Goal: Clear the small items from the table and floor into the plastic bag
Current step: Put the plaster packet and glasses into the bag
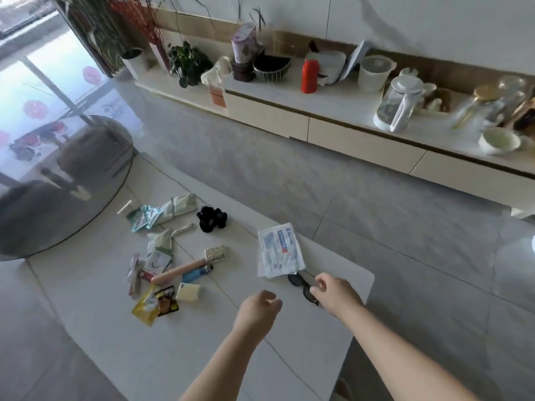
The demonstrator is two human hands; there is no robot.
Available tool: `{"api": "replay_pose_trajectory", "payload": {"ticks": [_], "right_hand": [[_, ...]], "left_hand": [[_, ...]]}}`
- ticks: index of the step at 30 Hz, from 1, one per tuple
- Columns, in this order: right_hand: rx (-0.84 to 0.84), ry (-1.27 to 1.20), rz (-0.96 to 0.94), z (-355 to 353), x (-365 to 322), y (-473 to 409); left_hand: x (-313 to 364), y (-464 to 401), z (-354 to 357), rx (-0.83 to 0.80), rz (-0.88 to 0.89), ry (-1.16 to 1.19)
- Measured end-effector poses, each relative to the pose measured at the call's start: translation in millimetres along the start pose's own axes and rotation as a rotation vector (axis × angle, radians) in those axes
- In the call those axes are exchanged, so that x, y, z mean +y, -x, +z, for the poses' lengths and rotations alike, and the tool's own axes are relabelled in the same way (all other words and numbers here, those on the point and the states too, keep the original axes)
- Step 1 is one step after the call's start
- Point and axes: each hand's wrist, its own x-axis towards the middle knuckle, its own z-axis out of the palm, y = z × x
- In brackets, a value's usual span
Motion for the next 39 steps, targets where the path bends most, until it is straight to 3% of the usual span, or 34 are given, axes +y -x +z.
{"api": "replay_pose_trajectory", "payload": {"ticks": [9, 15, 21, 24, 30, 33, 39], "right_hand": [[0.050, -0.029, 0.113, 82.2, 61.1, -127.1], [0.138, 0.056, 0.038, 146.3, 62.8, -190.5], [0.333, 0.092, 0.064, 169.5, 63.5, -206.9], [0.328, 0.072, 0.072, 171.5, 67.2, -210.2], [0.221, -0.051, 0.144, 164.8, 67.8, -206.9], [0.184, -0.126, 0.189, 160.5, 69.5, -201.6], [0.153, -0.225, 0.188, 142.7, 53.6, -181.8]], "left_hand": [[-27.4, -175.6, 34.9, 0.073, -0.105, 0.081], [-46.1, -260.6, 65.6, 0.195, -0.134, 0.134], [-36.1, -300.0, 79.7, 0.376, -0.167, -0.069], [-35.3, -310.0, 84.5, 0.383, -0.187, -0.094], [-45.0, -314.8, 81.9, 0.325, -0.269, 0.052], [-55.5, -309.9, 76.4, 0.249, -0.258, 0.234], [-86.6, -279.9, 42.8, 0.266, -0.322, 0.573]]}}
